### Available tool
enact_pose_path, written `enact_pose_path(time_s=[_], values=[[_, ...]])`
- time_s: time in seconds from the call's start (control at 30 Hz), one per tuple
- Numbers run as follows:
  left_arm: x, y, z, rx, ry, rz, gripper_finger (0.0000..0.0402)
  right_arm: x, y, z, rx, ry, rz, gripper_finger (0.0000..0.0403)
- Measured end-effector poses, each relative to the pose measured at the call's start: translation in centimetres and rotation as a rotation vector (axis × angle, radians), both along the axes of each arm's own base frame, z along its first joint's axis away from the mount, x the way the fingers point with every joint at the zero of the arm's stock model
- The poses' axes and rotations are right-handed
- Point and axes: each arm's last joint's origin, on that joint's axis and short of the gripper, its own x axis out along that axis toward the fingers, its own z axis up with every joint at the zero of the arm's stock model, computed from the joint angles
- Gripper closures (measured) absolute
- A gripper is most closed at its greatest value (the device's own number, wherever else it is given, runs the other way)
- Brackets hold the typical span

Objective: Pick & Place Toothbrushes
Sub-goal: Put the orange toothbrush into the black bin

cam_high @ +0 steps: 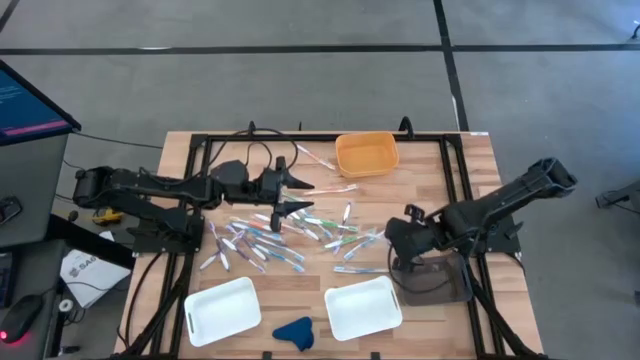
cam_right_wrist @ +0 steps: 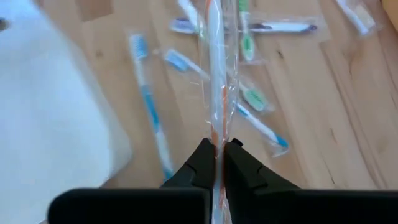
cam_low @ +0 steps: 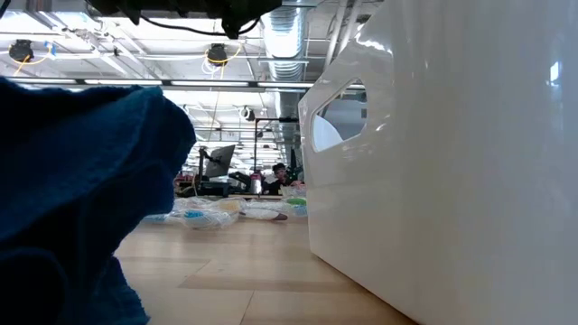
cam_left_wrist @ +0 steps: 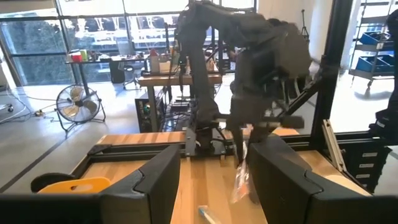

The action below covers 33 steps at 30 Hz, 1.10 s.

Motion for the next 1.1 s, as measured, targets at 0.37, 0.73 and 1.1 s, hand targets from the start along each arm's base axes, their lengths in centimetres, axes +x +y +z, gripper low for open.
enact_pose_path(time_s=[0.37,0.73,1.1], values=[[0.0,-0.5,0.1,0.0,-0.005,-0.017,0.0215,-5.2,4.4,0.9,-0.021,0.153,0.021,0.0393],[0.0,-0.8,0.1,0.0,-0.015,-0.03,0.0215,-9.6,8.1,0.5,0.077,0.115,-0.127,0.0394],[0.0,-1.1,0.3,0.0,-0.029,-0.04,0.0215,-9.8,10.8,-2.4,-0.039,0.175,-0.113,0.0385]])
